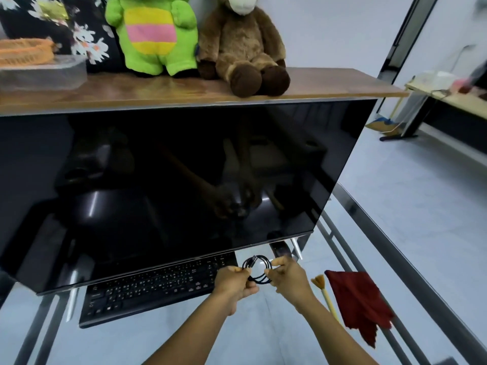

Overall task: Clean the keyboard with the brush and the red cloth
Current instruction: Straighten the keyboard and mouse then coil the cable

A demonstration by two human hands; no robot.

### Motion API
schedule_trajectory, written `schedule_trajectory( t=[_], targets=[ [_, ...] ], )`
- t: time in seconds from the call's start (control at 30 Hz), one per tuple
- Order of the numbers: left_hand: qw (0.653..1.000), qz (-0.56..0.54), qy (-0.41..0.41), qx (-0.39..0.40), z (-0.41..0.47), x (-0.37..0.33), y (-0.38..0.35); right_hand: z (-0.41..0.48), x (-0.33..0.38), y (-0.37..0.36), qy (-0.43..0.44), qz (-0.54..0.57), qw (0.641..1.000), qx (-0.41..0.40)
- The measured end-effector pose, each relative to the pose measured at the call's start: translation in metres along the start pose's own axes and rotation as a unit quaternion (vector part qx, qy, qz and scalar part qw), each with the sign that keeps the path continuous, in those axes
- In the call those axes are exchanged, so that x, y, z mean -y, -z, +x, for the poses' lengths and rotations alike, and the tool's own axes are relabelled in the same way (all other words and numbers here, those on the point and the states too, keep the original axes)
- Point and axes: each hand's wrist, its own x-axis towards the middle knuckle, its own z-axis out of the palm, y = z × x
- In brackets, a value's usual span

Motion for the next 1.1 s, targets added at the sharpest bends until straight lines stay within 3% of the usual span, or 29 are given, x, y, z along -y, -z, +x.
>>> schedule_trajectory(
  t=[0.2,0.47,0.73,0.8,0.9,0.97,1.1],
  targets=[
    [0.998,0.058,0.034,-0.02,0.036,0.009,-0.028,0.049,-0.027,-0.009,0.021,-0.127,0.991,-0.03],
    [0.992,0.112,0.046,-0.022,0.083,0.001,-0.06,0.104,-0.053,-0.02,0.041,-0.189,0.981,-0.028],
    [0.95,0.312,0.014,0.011,0.094,-0.005,-0.053,0.112,-0.056,-0.028,0.097,-0.272,0.957,0.008],
    [0.925,0.38,-0.01,-0.004,0.094,-0.011,-0.044,0.108,-0.051,-0.022,0.106,-0.245,0.964,0.007],
    [0.847,0.527,-0.066,-0.021,0.09,-0.012,-0.032,0.104,-0.055,0.012,0.128,-0.202,0.969,-0.055],
    [0.803,0.586,-0.107,0.008,0.083,-0.004,-0.046,0.099,-0.068,0.056,0.083,-0.192,0.972,-0.105],
    [0.79,0.595,-0.102,0.11,0.065,0.024,-0.104,0.086,-0.116,0.142,-0.036,-0.246,0.951,-0.185]
  ],
)
